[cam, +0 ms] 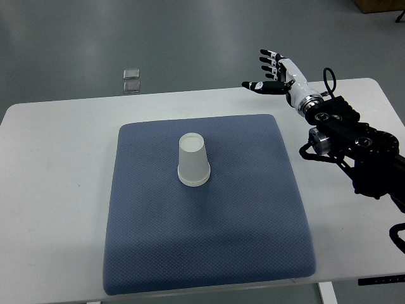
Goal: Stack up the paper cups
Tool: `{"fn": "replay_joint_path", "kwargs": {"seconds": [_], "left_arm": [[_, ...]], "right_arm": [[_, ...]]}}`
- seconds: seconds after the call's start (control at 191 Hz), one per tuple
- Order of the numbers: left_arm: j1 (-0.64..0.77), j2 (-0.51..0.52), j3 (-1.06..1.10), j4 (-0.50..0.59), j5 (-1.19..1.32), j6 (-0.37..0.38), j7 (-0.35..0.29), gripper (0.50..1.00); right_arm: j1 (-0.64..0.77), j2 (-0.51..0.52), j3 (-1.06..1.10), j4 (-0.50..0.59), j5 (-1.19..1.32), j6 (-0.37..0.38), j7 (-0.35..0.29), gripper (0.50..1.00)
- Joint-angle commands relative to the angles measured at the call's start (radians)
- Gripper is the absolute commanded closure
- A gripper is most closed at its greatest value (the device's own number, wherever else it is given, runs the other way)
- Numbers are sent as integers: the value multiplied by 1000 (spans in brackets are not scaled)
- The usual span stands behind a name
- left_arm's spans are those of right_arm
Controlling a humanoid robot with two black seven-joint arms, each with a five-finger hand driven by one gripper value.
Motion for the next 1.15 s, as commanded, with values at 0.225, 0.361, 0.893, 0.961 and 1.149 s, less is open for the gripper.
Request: {"fn": "replay_joint_path", "kwargs": {"seconds": [0.225,0.361,0.893,0.961,1.149], "left_arm": [[0,0,-1,0,-1,0,0,500],[0,0,-1,0,1,0,0,500],[0,0,0,0,-1,0,0,500],[0,0,-1,0,1,0,0,500],[0,0,-1,0,-1,0,0,500]], "right_arm": [[-49,45,98,-67,68,-14,2,576],[-71,46,158,-70,68,-18,2,576],[-163,-10,347,-79,84,304,-109,564],[-167,-10,348,-79,84,295,-104,564],[-172,2,351,-77,84,250,-101,564]]}}
